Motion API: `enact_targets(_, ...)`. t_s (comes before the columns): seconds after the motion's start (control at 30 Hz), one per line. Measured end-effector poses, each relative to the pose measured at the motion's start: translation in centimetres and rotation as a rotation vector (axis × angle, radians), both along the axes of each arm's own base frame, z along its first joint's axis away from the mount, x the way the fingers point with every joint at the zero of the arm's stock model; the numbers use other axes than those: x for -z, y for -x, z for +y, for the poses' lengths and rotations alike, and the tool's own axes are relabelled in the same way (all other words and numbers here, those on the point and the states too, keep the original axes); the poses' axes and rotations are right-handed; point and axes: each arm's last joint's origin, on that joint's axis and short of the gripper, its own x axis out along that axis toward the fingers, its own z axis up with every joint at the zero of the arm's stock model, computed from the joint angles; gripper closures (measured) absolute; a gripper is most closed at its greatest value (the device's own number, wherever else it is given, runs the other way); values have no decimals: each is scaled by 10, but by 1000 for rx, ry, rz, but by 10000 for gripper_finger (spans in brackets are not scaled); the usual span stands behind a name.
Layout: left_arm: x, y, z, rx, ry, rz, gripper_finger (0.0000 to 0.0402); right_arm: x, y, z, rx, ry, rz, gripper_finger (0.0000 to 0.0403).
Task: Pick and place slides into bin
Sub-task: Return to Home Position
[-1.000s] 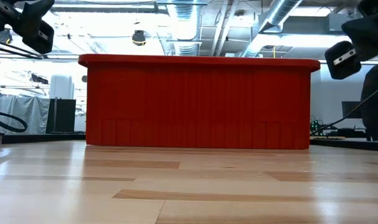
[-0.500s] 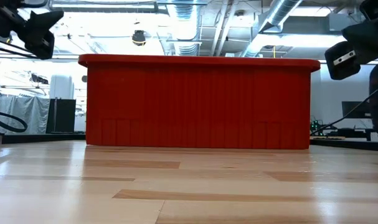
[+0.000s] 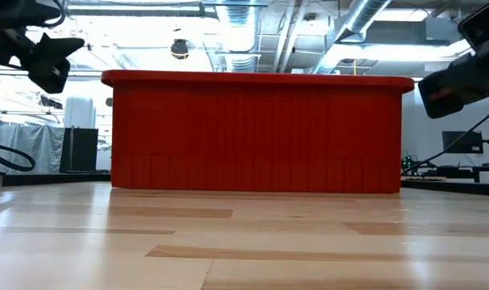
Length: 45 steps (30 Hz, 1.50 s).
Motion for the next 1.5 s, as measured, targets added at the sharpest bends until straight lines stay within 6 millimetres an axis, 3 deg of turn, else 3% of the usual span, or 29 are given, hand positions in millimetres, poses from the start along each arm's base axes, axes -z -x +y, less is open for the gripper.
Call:
enact_targets(0.17,2,0,0,-18,-52,19,205,6,-2,-7,64,22,52,403)
enact_targets(0.5,5,0,7,-243,-106,67,205,9,-6,-20,164,33,86,403)
enact_targets(1.5,4,0,7,-230,-124,69,205,12,-5,-20,159,48,119,403)
